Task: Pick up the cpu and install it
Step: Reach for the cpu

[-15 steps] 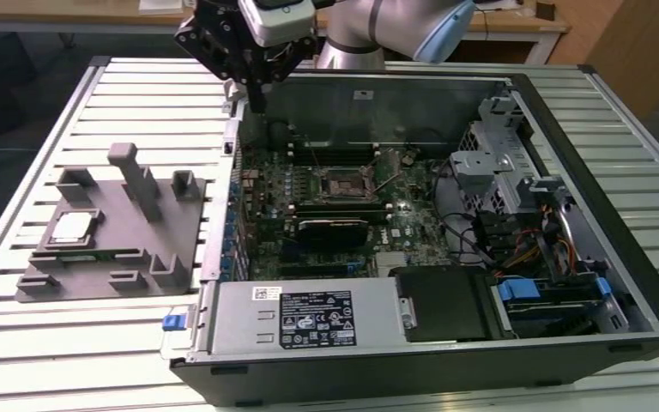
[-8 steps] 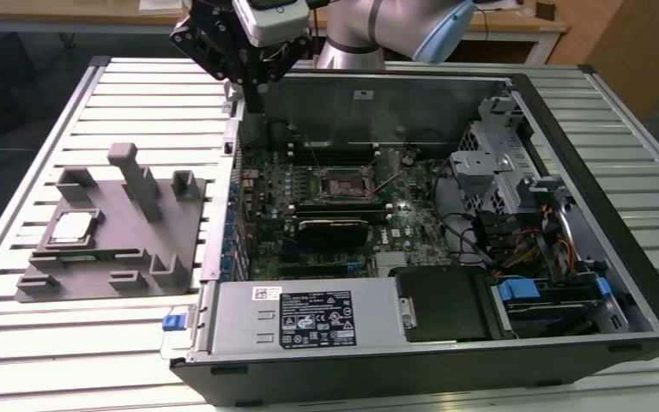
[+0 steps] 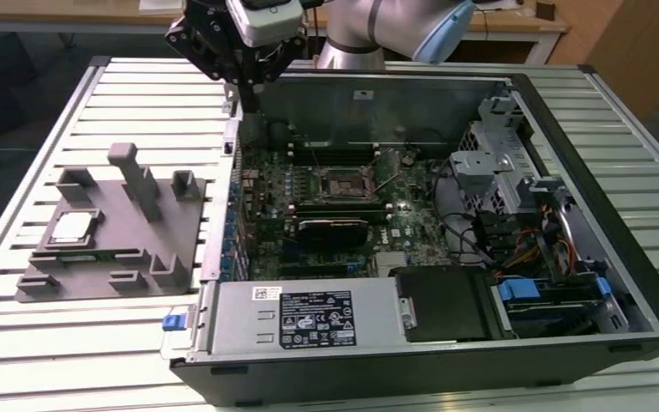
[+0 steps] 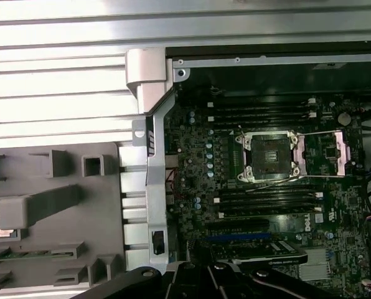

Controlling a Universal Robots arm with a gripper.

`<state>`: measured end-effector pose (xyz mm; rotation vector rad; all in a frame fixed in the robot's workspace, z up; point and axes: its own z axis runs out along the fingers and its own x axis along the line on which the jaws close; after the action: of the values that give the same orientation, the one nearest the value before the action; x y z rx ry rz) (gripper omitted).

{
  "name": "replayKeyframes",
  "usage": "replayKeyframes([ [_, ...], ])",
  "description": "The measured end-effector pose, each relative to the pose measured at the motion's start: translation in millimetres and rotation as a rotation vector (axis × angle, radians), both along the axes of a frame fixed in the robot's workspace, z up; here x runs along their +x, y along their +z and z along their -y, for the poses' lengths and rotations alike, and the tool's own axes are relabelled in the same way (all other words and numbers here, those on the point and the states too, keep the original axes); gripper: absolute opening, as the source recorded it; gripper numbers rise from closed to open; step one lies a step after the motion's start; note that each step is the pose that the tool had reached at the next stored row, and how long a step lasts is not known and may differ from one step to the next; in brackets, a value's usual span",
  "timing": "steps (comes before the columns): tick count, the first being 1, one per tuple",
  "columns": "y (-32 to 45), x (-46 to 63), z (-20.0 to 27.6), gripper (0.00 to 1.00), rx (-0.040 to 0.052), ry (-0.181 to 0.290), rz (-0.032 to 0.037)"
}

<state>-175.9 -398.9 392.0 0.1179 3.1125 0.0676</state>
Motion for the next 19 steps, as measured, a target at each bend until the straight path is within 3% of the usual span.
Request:
replayKeyframes([
  [19, -0.4, -11.8, 0.0, 0.11, 0.0000, 0.000, 0.0000],
])
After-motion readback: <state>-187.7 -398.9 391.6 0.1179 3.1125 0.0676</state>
